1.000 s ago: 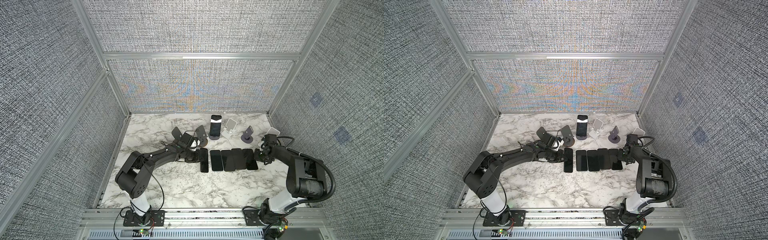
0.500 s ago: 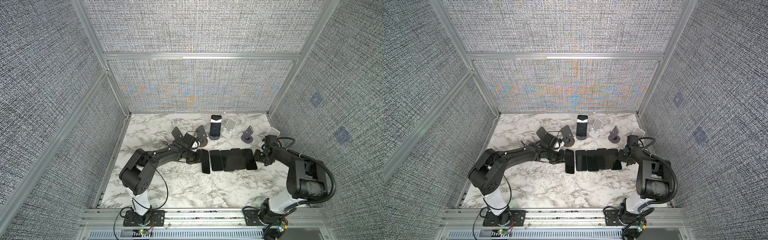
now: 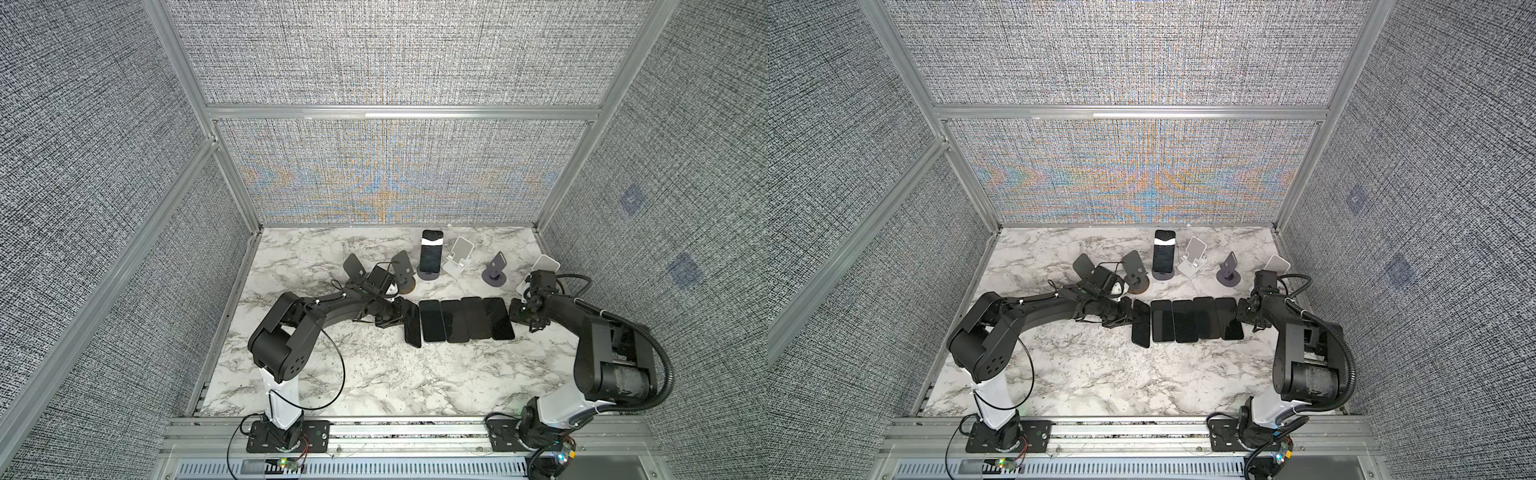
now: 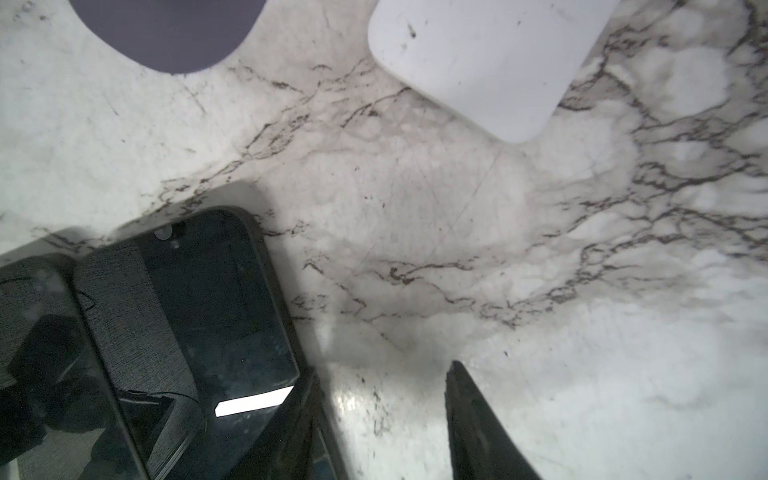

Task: Remove the phone from the phone stand
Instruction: 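Lay the phone flat at the row end nearest the left gripper and open it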

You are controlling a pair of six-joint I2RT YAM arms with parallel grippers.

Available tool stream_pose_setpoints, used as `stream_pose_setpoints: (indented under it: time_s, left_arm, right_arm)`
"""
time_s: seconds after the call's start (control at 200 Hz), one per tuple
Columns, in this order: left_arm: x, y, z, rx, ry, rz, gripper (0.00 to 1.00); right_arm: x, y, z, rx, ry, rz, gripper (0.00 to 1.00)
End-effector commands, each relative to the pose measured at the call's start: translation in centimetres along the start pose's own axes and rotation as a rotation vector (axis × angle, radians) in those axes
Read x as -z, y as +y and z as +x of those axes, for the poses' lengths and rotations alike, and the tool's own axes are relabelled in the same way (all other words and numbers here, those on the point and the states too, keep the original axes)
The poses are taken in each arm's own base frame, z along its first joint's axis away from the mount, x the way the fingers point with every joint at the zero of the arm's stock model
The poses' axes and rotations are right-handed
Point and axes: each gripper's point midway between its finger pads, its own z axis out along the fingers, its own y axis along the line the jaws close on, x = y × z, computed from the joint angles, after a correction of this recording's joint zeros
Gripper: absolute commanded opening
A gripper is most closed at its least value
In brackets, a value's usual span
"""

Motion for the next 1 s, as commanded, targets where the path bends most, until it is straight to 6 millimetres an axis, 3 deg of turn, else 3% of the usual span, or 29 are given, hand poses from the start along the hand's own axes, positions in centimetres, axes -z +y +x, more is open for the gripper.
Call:
stream_pose_setpoints:
  time_s: [0.0,0.47,0.725,0.995]
  left_arm:
    - [0.0,2.6,-0.6,0.047,-0.053,-0.110,0.00]
    - [-0.3,3.0,-2.0,0.087,-0.119,-0.093,0.00]
    - [-1.3,3.4,-1.1,0.083,-0.057,-0.087,0.00]
    - [-1.1,3.9,-0.2,0.056,-0.012,-0.120,0.07]
  right_arm:
    - [0.1,0.4,0.8,0.006,0.025,-0.018,0.46]
    - [0.6,0.5,0.7,0.002,0.013,-0.026,0.46]
    - [0.6,0.5,0.7,0.001,0.010,-0.026,0.46]
    - [0.8,0.5,0.6,0.002,0.007,-0.027,0.46]
